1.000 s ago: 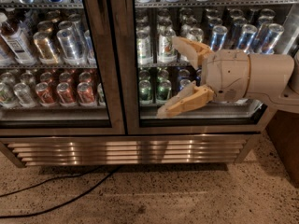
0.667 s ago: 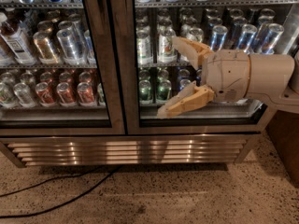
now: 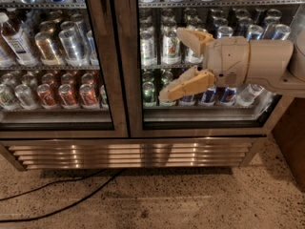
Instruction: Open right fridge door
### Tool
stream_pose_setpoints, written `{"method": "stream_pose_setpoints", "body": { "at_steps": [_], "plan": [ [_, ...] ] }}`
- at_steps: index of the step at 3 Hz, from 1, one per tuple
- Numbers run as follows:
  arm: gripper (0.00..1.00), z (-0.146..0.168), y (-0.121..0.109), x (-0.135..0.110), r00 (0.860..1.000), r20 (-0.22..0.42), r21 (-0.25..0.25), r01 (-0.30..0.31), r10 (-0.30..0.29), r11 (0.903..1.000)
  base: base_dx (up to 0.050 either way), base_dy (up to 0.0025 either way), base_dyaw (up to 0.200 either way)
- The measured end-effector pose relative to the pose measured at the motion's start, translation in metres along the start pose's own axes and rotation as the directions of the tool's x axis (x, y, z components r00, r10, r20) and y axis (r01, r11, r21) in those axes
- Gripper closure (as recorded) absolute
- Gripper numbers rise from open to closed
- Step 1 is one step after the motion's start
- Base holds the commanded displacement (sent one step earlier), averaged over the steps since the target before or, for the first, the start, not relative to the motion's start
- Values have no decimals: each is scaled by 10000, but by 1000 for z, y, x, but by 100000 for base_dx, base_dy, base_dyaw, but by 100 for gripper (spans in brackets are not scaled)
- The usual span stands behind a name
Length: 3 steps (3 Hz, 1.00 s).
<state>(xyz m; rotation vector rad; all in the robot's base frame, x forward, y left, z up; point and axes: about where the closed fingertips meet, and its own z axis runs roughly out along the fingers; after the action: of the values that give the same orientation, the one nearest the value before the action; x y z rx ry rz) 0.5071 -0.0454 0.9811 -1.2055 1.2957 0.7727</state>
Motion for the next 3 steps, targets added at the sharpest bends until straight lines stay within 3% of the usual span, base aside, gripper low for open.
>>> {"method": "stream_pose_setpoints", "body": {
  "at_steps": [1,2,3],
  "plan": [
    [0,23,-49,-3,9991,-184,382,-364,371,9986,0,0,0],
    [0,23,-48,-3,9991,-183,383,-363,371,9986,4244,224,10625],
    [0,25,-48,-8,9992,-175,418,-349,357,9985,0,0,0]
  ]
}}
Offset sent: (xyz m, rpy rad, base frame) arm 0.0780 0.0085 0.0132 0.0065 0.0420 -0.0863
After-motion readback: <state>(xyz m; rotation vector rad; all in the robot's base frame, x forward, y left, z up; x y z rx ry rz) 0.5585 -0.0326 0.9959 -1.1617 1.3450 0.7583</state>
